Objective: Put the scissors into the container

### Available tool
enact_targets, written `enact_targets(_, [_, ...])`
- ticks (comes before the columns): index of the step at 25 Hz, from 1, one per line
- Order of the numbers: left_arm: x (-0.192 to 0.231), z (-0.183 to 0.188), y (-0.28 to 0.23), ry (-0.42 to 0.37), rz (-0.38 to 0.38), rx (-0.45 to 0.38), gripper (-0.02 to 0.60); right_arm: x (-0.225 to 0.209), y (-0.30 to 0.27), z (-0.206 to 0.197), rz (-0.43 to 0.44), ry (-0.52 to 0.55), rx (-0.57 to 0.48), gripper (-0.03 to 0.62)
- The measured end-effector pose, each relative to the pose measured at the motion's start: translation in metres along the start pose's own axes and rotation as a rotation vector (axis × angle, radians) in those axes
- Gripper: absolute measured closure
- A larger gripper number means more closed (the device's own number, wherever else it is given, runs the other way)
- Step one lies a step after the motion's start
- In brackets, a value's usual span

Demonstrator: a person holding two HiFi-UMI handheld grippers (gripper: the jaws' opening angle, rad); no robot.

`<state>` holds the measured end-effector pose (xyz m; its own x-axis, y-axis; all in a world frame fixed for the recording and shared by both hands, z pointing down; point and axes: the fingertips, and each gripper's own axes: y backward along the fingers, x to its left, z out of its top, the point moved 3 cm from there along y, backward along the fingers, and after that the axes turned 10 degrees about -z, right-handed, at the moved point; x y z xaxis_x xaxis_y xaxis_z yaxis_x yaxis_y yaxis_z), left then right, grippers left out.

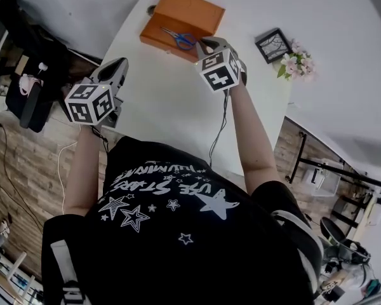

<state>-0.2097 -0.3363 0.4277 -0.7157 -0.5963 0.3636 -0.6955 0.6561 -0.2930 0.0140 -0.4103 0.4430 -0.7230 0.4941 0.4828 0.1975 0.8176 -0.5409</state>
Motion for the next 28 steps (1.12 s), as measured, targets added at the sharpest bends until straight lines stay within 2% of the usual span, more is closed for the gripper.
enact_targets(8, [-0.042,-0.018,0.037,-0.012,0.031,-0.025,0.561,0.017,0.049,-0.013,0.019,-0.029,-0.034,0.54])
enact_targets(21, [-0.104,-0.053,0.064,-0.001,0.083,-0.082,0.561,0.031,0.124,-0.064,0.041,-0.061,-0.078,0.54])
enact_targets(28, [-0.121,-0.068,0.077,-0.017,0.073,-0.077,0.561,0.052,0.151,-0.07,0.035,-0.173,-0.089,0.542])
